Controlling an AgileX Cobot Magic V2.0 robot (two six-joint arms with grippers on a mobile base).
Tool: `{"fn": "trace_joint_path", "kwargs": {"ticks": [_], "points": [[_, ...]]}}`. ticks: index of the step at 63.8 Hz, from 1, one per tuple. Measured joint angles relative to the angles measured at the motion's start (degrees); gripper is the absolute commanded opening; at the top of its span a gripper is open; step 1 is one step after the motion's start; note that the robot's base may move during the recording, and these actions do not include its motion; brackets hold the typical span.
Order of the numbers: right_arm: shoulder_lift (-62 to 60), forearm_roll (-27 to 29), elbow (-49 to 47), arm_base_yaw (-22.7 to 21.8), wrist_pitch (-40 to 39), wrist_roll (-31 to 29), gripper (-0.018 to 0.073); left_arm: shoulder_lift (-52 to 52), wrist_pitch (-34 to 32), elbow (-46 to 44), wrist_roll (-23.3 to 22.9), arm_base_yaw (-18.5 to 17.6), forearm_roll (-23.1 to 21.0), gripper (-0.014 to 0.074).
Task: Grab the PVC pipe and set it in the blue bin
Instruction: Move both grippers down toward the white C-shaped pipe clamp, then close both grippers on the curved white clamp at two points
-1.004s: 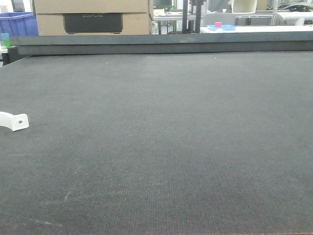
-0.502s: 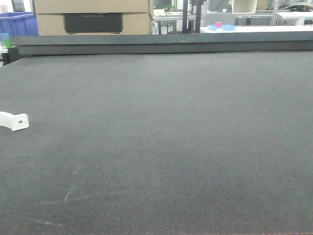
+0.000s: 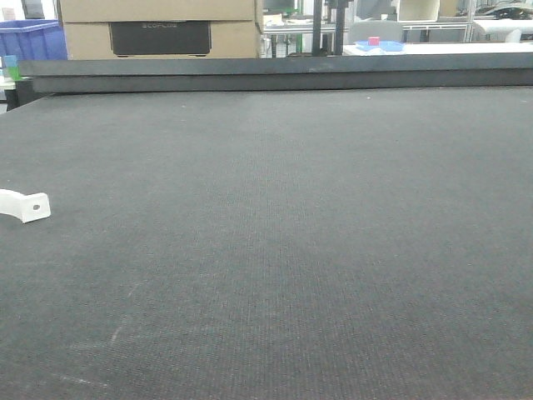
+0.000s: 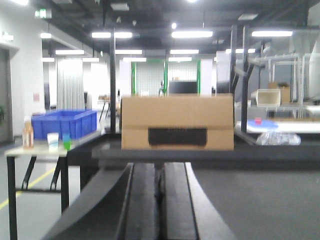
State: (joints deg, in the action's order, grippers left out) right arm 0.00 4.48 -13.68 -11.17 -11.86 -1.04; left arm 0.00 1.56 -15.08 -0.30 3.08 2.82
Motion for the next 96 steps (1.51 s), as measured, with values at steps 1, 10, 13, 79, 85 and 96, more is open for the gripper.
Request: {"fn": "trace_joint_path", "kwargs": {"ticks": [1, 10, 13, 79, 85, 96], "points": [[0.0, 0.0, -1.0, 0.0, -0.09, 0.0, -0.0167, 0.08, 0.81, -1.17, 0.0, 0.0, 0.0, -0.0111], [3.12, 0.0, -7.2, 0.0, 0.45, 0.0, -0.0167, 4.38, 9.85, -13.3, 0.3, 0.0, 0.69, -0.0111], [5.56, 0.0, -9.61, 0.0, 1.88, 0.0, -0.0167, 7.06, 13.48, -16.83, 0.3, 0.0, 0.88, -0.0111], [68.52, 0.1, -39.22, 0.0, 67.14, -0.02, -0.0167, 59.19, 41.81, -36.53, 0.3, 0.0, -1.78, -0.0111], [71.08, 0.1, -39.34, 0.0, 67.71, -0.02, -0.0167, 60.36, 41.81, -35.92, 0.3, 0.0, -2.39, -0.0111], [76.01, -0.37, -39.34, 0.0, 68.14, -0.02, -0.0101, 61.05, 41.81, -35.05, 0.3, 0.0, -2.82, -0.0111]]}}
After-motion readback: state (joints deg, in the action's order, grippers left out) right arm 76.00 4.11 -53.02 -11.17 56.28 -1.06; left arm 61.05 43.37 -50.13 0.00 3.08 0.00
